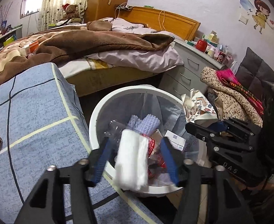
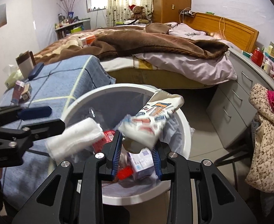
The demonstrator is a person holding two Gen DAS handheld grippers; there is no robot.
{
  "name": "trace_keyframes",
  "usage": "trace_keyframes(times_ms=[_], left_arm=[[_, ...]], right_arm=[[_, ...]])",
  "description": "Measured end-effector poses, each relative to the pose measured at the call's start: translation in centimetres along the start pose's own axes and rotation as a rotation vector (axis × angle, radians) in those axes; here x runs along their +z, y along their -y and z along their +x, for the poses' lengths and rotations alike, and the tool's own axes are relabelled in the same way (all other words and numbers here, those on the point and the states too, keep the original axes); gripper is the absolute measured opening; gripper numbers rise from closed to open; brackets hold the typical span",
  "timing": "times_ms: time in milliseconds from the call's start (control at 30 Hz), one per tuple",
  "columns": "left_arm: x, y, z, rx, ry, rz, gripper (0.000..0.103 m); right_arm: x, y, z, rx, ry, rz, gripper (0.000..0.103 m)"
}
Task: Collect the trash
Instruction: 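Open both tools to drop the tissue and wrapper into the wastebasket, then move the left tool to the strawberry drink carton while the right tool approaches the beige medicine box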
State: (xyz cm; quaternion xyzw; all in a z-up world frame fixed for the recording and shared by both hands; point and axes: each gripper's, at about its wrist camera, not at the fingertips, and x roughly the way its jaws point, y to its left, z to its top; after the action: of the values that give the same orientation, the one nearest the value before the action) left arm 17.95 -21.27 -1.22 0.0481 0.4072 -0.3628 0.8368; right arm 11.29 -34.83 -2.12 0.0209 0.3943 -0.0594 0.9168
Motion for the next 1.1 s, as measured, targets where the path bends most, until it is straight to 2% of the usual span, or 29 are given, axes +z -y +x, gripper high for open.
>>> trace_keyframes(times_ms=[67,133,733,833,1100], left_arm=[[0.0,0.2,-0.2,0.002,0.005,0.012,0.064],[0.1,0.2,-0.4,0.000,0.009,0.010,0.064],[-0.7,-1.5,-3.7,0.048,0.067,-0.030,0.066],[-0.8,-2.0,-4.4,0.083,0.078,-0.023,0.066],[-1.5,-3.7,-6.2,0.118,0.109,-0.042,0.066]], right_arm=[[-0.2,0.1,-0.1,-0.004,-0.001,-0.005,0.044],[-0.2,0.2,-0.2,-0.004,0.002,0.000,0.050],[0.0,-0.4,-1.9,-0.006,0.068,0.067,0.050],[0.1,-0.7,-2.1,-0.001,0.078,0.066,0.050],[0.4,-2.2,-2.4,0.021,0.098,0.056,0.050]])
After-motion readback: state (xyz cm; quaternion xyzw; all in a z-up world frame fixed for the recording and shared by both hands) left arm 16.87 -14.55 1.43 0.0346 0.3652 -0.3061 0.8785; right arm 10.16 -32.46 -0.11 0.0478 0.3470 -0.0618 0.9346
